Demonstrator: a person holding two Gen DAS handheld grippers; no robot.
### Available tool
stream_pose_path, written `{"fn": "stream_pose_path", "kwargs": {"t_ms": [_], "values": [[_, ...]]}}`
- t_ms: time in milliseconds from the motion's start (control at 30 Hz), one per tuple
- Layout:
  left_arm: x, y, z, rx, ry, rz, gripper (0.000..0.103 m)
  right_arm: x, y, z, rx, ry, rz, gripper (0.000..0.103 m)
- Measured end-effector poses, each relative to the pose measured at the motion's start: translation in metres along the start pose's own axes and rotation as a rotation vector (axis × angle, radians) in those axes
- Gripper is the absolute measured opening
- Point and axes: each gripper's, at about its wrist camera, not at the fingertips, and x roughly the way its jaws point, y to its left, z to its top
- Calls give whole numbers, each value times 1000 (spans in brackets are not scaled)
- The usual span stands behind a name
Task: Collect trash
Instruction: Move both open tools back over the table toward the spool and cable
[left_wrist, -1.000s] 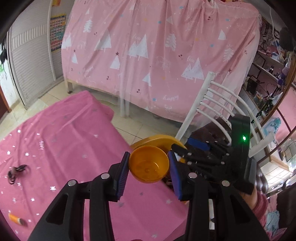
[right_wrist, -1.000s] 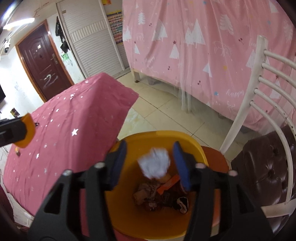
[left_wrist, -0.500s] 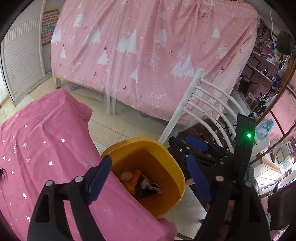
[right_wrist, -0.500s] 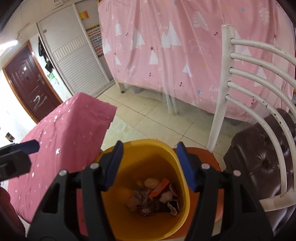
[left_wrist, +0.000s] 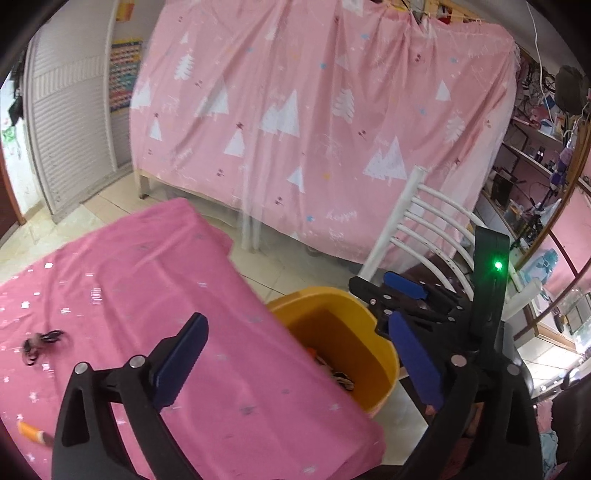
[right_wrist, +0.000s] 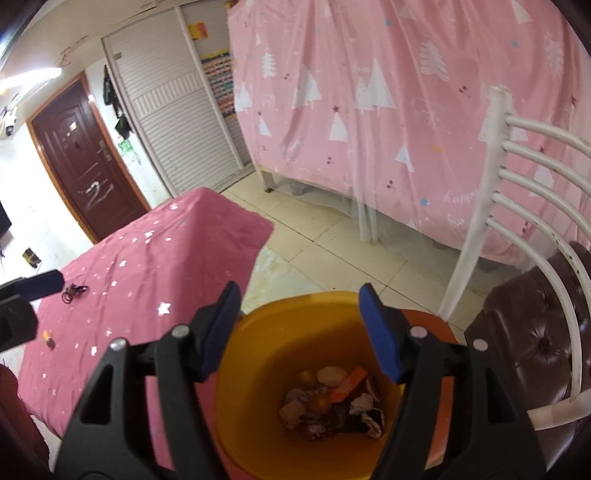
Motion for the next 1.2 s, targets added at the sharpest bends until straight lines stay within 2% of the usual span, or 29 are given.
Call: {"fn": "stream_pose_path", "kwargs": {"t_ms": [267, 433, 700, 933, 1200], "values": [[-42, 59, -15, -46, -54, 111, 95, 13, 67, 13, -99, 12, 72, 65], [-61, 101, -27, -61, -61, 207, 95, 21, 105, 15, -162, 29, 105, 65], [-87, 163, -47, -108, -47, 300, 95, 27, 154, 14, -237, 46, 145, 65], [-96, 194, -71, -136, -18, 338, 95, 34, 194, 13, -299, 63, 180, 65], [-95, 216, -93, -163, 15, 349, 95, 42, 234, 5, -375, 88, 206, 65]]}}
